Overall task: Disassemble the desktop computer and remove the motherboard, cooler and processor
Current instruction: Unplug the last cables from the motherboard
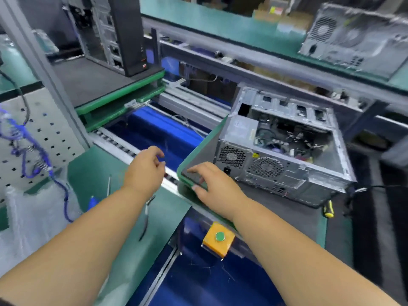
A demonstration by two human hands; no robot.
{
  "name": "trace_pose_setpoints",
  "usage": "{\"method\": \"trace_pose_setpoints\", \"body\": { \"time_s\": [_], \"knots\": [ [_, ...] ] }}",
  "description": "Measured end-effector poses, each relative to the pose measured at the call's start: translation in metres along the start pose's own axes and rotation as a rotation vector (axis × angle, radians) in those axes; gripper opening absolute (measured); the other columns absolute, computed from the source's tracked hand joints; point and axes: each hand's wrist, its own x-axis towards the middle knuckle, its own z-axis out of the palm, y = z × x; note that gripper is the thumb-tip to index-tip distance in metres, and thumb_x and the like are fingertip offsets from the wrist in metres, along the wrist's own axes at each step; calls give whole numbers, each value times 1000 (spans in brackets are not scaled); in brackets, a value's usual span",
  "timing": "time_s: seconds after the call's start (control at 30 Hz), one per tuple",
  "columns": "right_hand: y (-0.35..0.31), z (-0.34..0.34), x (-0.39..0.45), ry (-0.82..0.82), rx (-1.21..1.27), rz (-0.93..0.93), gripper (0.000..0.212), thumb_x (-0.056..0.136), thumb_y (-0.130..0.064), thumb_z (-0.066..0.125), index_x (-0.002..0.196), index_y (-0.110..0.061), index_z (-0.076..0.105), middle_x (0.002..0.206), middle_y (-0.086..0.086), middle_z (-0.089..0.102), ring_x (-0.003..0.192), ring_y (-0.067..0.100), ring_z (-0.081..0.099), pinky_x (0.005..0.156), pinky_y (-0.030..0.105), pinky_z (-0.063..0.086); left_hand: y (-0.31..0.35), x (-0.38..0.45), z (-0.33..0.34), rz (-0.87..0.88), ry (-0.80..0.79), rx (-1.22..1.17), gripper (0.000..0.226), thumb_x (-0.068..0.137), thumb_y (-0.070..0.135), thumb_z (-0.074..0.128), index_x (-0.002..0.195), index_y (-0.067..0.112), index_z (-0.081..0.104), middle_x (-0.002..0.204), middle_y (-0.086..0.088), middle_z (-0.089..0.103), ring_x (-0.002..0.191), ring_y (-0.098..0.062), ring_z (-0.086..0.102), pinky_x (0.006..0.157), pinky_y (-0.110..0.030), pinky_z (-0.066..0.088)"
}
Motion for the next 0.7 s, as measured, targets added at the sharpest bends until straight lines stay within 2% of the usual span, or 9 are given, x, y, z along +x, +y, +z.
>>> {"method": "trace_pose_setpoints", "body": {
  "time_s": [0.03, 0.1, 0.2, 0.27, 0.4, 0.5, 0.7],
  "knots": [
    [4, -15, -3, 52, -7, 8, 38, 92, -23, 59, 130, -24, 53, 124, -7, 50, 105, 13, 53, 92, 37, 46, 16, 4, 2, 71, 9, -41, 14, 87, 22, 59, 98, 30, 56, 80, 9, 54, 73, -6, 53, 56, -26, 34],
    [16, -44, -10, 160, -9, 30, 33, 92, -23, 60, 124, -26, 57, 112, -11, 51, 97, 10, 53, 89, 35, 46, 45, 12, 7, 187, 9, -112, 17, 86, 22, 60, 97, 33, 56, 77, 9, 51, 72, -2, 50, 56, -22, 33],
    [43, -83, -21, 298, 19, 66, 23, 92, -20, 61, 114, -26, 62, 96, -18, 46, 88, 5, 50, 84, 32, 45, 83, 20, 22, 284, -29, -200, 20, 85, 20, 61, 97, 36, 56, 78, 10, 50, 66, -6, 50, 58, -24, 39],
    [64, -107, -27, 356, 34, 73, 18, 92, -21, 60, 108, -27, 64, 98, -16, 49, 88, 2, 50, 84, 28, 44, 107, 25, 34, 333, -51, -239, 21, 86, 17, 62, 97, 33, 57, 79, 9, 49, 63, -8, 49, 60, -25, 41],
    [103, -148, -43, 407, 55, 122, 14, 94, -22, 59, 102, -32, 65, 97, -20, 52, 89, -5, 51, 79, 18, 41, 153, 28, 54, 411, -90, -240, 20, 87, 16, 61, 99, 33, 57, 86, 10, 49, 73, -7, 51, 69, -25, 45],
    [130, -177, -56, 438, 65, 164, 18, 95, -22, 58, 95, -39, 63, 93, -22, 53, 89, -4, 51, 73, 14, 38, 184, 27, 64, 425, -99, -237, 21, 88, 19, 60, 99, 37, 58, 89, 14, 49, 85, -6, 50, 73, -18, 39],
    [177, -218, -75, 446, 101, 240, 17, 96, -21, 56, 93, -35, 65, 94, -18, 55, 87, -6, 51, 72, 17, 40, 236, 29, 87, 426, -97, -228, 20, 89, 17, 60, 99, 34, 62, 93, 16, 52, 91, 0, 49, 75, -10, 35]
  ]
}}
